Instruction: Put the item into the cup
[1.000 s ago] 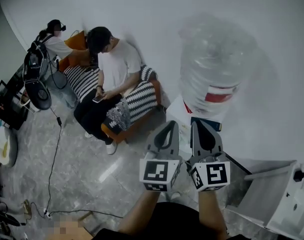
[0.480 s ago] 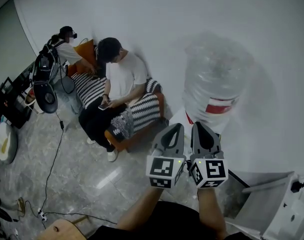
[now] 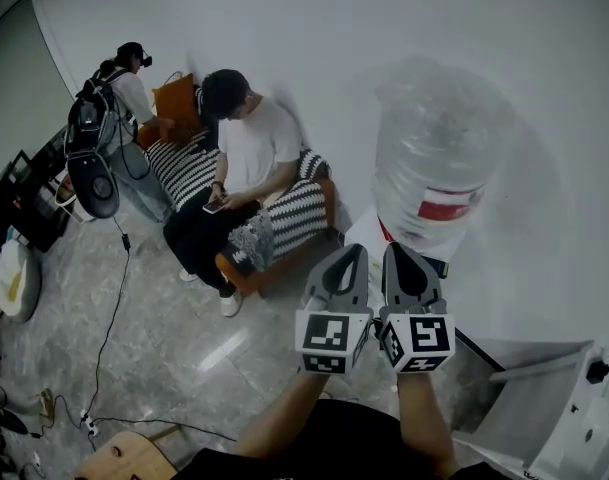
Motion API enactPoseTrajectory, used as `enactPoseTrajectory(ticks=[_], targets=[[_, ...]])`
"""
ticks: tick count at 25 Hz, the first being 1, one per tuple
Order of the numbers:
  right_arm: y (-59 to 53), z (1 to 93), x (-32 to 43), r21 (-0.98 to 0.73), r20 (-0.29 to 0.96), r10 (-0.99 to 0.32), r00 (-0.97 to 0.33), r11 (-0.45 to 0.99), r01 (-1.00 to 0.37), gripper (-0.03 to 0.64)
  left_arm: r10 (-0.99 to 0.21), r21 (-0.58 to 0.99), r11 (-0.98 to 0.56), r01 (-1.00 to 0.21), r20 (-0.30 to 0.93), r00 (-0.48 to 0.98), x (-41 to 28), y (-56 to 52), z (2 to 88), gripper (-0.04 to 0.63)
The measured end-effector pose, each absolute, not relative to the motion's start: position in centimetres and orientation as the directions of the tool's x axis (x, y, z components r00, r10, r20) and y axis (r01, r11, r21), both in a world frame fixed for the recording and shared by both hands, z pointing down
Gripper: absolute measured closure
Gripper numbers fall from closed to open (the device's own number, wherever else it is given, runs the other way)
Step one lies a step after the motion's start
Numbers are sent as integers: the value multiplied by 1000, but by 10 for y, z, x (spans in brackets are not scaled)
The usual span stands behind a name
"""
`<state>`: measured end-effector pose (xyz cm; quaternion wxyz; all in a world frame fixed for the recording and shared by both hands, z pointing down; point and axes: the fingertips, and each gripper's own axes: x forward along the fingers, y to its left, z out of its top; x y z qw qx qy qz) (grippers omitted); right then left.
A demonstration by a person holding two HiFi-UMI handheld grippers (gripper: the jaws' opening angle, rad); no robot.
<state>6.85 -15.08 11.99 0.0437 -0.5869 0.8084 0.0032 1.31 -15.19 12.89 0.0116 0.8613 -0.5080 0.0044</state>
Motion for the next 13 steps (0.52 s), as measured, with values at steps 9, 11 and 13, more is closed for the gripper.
enactPoseTrajectory(ticks=[9,11,13], targets=[[-146,129,70,-42,-52,-950,-309,311,-949,607,-873,33,-487,-873,20,487,13,-147,136,581],[-146,130,69,-36,-51,-949,-312,314,-949,606,-873,38,-486,-873,18,487,13,-147,137,581],[-146,132,68,-33,-50,-948,-314,316,-948,607,-874,44,-485,-873,17,486,12,-148,139,581]])
